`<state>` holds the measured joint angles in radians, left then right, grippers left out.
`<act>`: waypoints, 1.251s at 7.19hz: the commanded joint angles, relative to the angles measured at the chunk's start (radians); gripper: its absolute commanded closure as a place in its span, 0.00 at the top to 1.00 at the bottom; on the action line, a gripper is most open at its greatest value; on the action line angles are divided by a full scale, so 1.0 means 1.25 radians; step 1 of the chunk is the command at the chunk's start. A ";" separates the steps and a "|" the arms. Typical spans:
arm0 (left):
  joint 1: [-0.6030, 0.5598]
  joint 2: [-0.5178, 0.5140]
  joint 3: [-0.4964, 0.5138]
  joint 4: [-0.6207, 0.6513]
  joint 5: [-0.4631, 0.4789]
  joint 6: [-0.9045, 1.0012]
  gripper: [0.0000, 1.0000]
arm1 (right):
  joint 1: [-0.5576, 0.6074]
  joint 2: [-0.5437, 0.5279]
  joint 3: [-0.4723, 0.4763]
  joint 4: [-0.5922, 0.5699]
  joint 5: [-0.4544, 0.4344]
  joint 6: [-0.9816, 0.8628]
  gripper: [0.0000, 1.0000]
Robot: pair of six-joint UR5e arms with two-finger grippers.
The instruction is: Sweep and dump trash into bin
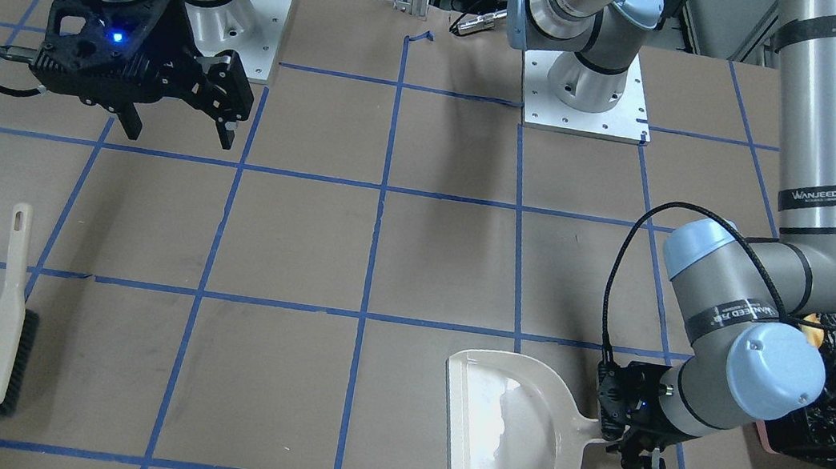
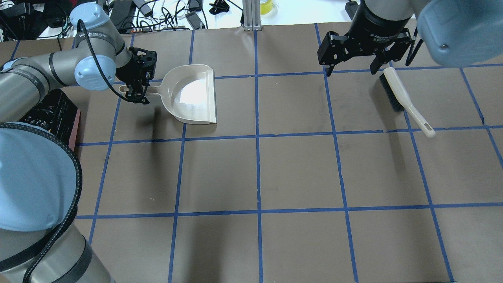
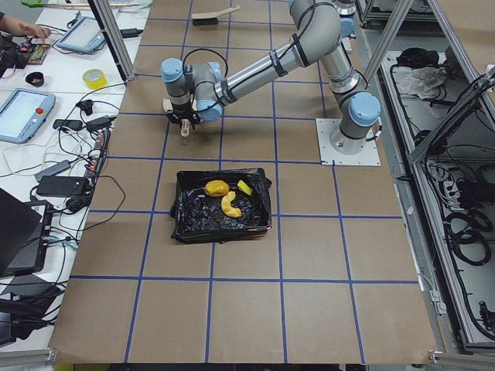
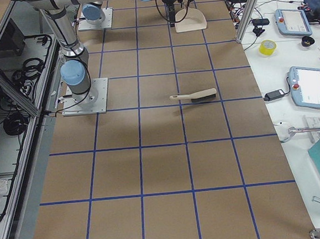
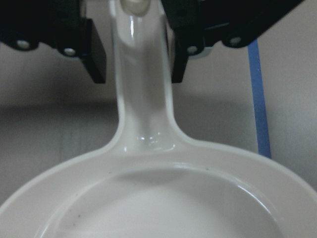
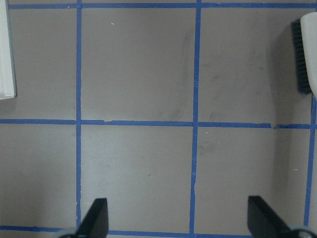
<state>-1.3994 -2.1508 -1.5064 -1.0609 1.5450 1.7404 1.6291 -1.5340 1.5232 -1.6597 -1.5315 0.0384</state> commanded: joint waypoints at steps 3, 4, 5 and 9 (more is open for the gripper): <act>-0.008 0.102 -0.011 -0.097 -0.005 -0.024 0.81 | 0.000 0.000 0.000 0.000 0.000 0.000 1.00; -0.018 0.146 -0.016 -0.127 -0.029 -0.133 0.81 | 0.001 0.000 0.000 -0.001 0.000 0.000 1.00; -0.022 0.195 -0.009 -0.188 -0.038 -0.190 0.81 | 0.001 0.000 0.000 -0.004 0.000 0.000 1.00; -0.022 0.350 -0.020 -0.354 -0.028 -0.592 0.95 | 0.000 -0.007 -0.001 -0.005 -0.002 0.001 1.00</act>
<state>-1.4267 -1.7614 -1.5218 -1.4472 1.5038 1.1851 1.6305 -1.5364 1.5229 -1.6654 -1.5336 0.0399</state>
